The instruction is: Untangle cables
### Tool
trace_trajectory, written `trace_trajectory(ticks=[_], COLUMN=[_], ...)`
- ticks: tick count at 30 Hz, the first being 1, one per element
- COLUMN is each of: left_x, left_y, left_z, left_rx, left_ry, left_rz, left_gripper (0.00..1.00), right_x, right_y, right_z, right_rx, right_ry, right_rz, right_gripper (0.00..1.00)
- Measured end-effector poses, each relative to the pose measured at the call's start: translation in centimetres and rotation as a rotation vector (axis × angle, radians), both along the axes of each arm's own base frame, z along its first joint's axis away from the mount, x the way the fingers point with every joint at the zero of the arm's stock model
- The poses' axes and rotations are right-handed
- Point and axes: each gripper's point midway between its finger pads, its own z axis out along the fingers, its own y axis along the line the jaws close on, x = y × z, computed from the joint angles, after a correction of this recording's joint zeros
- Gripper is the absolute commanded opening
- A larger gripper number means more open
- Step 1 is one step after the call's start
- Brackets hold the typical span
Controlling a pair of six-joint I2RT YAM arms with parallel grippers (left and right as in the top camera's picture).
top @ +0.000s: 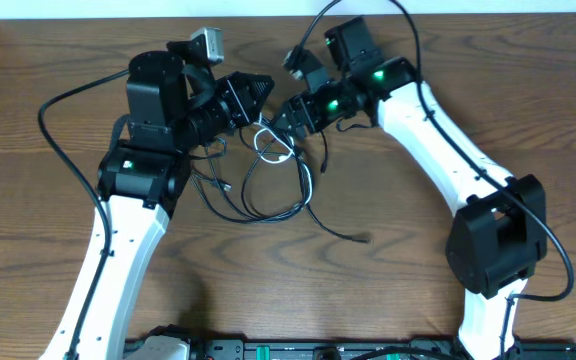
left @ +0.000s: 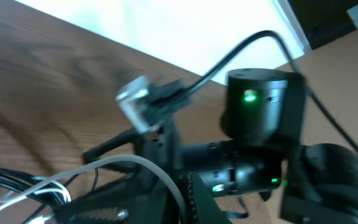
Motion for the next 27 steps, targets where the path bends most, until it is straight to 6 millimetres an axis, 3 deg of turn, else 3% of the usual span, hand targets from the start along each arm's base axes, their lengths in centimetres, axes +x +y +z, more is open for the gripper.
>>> trace_trajectory(ticks=[10, 17, 24, 27], left_x=[1.1, 1.1, 0.6, 0.5], left_y=[3.4, 2.9, 2.0, 1.9], left_z=[0.2, 1.0, 1.9, 2.0], left_rx=[-0.051, -0.101, -0.145, -0.162], left_ry=[0.039, 0.039, 0.03, 0.044], left_rz=[0.105, 0.088, 0.031, 0.027], left_gripper=[0.07, 0.07, 0.07, 0.08], right_x=[-0.7, 0.0, 1.1, 2.4], right_y=[-0.1, 0.5, 1.9, 2.1], right_z=[-0.9, -1.5, -5.4, -6.0], right_rx=[-0.035, -0.06, -0.154, -0.172], right_ry=[-0.025, -0.089, -0.108, -0.127], right_rz=[0.066, 0.075, 0.032, -0.035], right_gripper=[0.74, 0.69, 0.61, 0.58])
